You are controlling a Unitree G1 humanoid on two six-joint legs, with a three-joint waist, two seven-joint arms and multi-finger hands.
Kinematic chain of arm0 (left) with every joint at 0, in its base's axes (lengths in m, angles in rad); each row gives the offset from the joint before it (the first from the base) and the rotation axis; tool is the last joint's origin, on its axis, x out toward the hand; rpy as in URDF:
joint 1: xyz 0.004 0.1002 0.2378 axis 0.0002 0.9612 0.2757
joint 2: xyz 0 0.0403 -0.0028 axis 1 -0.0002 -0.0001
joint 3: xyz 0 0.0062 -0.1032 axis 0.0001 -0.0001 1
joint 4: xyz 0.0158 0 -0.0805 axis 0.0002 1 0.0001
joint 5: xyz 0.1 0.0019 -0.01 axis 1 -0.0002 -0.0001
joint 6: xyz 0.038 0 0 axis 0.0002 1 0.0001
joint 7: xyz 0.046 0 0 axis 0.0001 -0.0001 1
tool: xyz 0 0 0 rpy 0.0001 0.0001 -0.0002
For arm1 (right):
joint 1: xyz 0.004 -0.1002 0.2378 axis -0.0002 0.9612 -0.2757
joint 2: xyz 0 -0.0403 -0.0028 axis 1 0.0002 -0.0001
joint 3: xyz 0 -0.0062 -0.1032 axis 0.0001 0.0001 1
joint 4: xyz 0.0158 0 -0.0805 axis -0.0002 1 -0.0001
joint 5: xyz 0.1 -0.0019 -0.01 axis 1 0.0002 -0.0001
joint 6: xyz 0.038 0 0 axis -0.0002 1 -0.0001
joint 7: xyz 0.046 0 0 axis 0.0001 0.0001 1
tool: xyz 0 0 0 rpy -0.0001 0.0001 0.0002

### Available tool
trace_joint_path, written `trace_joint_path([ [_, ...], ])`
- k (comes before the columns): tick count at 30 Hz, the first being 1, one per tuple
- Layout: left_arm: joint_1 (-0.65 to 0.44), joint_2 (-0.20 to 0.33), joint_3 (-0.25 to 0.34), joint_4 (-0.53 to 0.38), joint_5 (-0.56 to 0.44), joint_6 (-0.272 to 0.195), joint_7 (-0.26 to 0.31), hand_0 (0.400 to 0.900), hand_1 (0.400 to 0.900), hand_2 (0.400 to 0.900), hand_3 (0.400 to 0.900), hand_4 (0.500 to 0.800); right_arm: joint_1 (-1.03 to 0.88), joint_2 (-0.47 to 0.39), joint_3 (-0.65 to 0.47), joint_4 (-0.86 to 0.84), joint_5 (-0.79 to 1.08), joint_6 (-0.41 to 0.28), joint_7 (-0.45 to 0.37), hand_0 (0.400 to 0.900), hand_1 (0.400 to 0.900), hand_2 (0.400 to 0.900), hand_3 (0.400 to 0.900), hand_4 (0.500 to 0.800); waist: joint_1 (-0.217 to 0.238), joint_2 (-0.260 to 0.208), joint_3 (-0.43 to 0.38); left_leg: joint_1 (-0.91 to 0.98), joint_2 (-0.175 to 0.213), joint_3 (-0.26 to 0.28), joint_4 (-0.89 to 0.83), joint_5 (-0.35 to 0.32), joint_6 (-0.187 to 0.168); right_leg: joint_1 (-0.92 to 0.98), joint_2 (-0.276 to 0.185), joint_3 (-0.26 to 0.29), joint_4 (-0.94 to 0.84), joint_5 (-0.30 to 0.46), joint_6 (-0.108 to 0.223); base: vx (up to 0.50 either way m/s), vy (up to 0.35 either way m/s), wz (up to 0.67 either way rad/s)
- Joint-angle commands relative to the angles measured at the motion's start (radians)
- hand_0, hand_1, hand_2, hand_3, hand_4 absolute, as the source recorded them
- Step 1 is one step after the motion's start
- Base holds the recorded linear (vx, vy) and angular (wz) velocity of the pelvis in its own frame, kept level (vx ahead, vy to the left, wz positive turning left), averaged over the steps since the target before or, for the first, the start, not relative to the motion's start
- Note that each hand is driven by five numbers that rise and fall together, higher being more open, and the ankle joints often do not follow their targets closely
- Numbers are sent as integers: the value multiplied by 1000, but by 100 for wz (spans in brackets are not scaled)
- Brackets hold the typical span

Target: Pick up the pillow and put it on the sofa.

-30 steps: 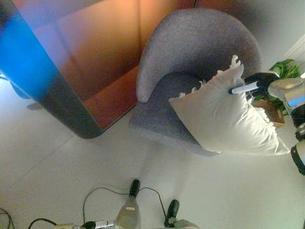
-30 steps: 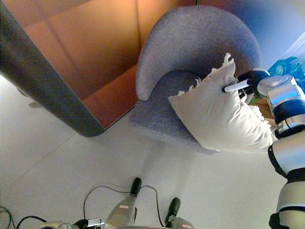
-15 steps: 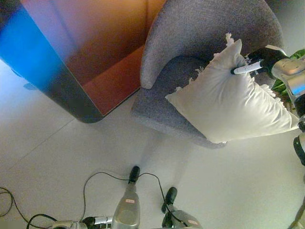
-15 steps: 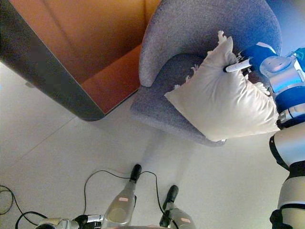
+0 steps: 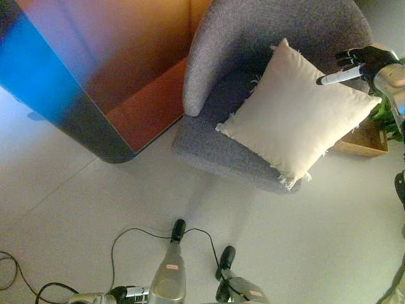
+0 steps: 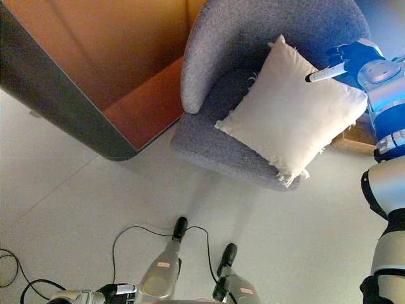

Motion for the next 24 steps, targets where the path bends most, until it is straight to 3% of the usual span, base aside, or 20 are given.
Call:
trace_joint_path([
  [1,49,19,-60,52,10,-8,-69,900,900,900,900,800,-191,-126,67,-3,-14,-70,-86,900,900,900,900,800,-1,-30,-51,78,-18,80,-7,-161,6,-7,-11,18,-1,-6,29,-39,2,-5],
  [11,61,16,-34,64,23,-47,-76,900,900,900,900,800,-54,-180,-33,-46,46,-112,-51,900,900,900,900,800,-35,-29,-83,100,-18,103,-7,-167,4,3,-13,37,-1,-6,37,-24,-4,-8],
  [18,69,-10,-28,48,7,-71,-50,900,900,900,900,800,302,-188,-314,-154,79,-161,2,900,900,900,900,800,-84,-2,-133,159,-25,126,-7,-179,8,48,-23,61,-1,-9,47,16,35,-17],
  [24,69,-26,-6,54,-12,-39,-63,900,900,900,900,800,688,-116,-573,-245,90,-208,31,900,900,900,900,800,-138,16,-181,210,-27,152,-7,-190,11,88,-24,85,-1,-13,51,33,22,-10],
])
